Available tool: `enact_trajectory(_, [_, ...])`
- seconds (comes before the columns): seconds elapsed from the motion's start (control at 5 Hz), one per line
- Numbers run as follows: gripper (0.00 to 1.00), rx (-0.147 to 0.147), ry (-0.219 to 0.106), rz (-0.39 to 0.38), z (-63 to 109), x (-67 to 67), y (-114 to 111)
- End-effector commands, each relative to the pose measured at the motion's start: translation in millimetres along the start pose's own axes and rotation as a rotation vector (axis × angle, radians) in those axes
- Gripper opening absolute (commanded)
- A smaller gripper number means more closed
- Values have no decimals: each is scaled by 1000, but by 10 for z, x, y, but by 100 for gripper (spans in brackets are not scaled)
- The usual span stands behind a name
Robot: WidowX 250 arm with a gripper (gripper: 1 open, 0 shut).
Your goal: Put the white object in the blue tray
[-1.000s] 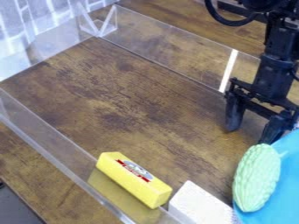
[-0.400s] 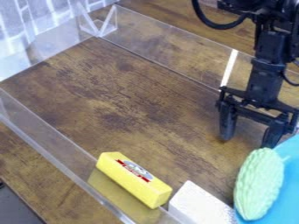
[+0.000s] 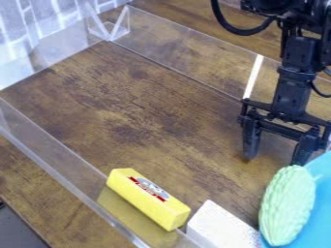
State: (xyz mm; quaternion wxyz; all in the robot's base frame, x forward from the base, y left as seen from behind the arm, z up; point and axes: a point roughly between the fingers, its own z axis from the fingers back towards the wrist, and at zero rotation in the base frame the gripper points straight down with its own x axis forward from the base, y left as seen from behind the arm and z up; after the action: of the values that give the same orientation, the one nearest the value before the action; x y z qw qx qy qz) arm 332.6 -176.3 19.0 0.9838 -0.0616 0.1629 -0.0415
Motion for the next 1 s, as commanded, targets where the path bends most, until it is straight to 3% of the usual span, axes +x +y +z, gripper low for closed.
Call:
enact_trajectory(0.0, [100, -8, 15, 12, 12, 10, -36])
enact_trajectory(0.2, [100, -8, 32, 20, 25, 33, -23])
enact_trajectory(0.4, [100, -4, 50, 14, 22, -43, 51])
enact_trajectory(0.8, [100, -30, 73, 101, 37, -68, -29])
